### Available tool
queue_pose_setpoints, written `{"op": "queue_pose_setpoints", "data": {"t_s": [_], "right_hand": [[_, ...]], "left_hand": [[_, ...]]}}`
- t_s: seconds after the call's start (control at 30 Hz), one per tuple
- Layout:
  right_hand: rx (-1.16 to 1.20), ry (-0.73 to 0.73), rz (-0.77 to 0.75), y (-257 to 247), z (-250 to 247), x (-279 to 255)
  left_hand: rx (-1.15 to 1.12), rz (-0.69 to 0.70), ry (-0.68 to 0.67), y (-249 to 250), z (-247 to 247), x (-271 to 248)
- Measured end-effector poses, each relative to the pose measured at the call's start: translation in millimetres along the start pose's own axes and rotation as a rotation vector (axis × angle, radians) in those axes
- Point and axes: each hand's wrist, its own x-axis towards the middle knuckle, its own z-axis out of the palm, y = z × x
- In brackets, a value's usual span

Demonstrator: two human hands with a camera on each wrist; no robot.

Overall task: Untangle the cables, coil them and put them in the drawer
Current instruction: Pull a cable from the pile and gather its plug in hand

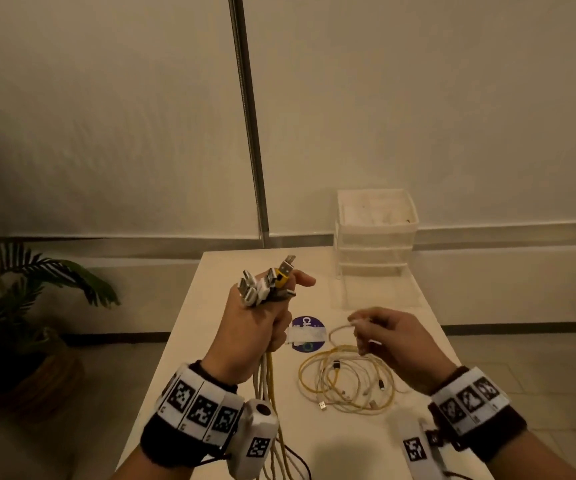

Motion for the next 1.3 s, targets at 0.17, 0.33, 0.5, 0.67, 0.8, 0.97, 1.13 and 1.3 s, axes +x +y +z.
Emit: {"op": "queue_pose_setpoints", "data": {"t_s": [0.17,0.33,0.5,0.67,0.8,0.97,1.13,1.3], "right_hand": [[0.296,-0.011,-0.151,-58.5,28.4,-2.1],[0.089,-0.034,-0.253,-86.5,61.3,-7.9],[-0.102,-0.085,-0.321,-90.6,76.1,-12.7],[-0.166,0.078,-0.405,-88.6,88.1,-6.0],[-0.140,0.195,-0.502,-81.8,92.1,-2.7],[-0.121,0.270,-0.487,-73.7,92.7,6.1],[-0.134,0.170,-0.411,-65.7,92.8,7.9],[-0.340,-0.041,-0.336,-30.1,78.8,0.4]], "left_hand": [[0.029,0.008,0.014,-1.4,11.7,15.2],[0.021,-0.002,0.045,4.3,21.3,28.5],[-0.103,0.003,-0.018,3.9,21.5,35.3],[-0.137,0.018,-0.081,-1.9,21.6,39.9],[-0.127,-0.036,-0.092,-3.7,17.5,43.2],[-0.070,-0.063,-0.082,-3.1,16.8,46.7],[-0.013,0.014,0.099,0.4,13.3,54.8],[-0.227,0.184,0.215,24.9,-17.5,70.5]]}}
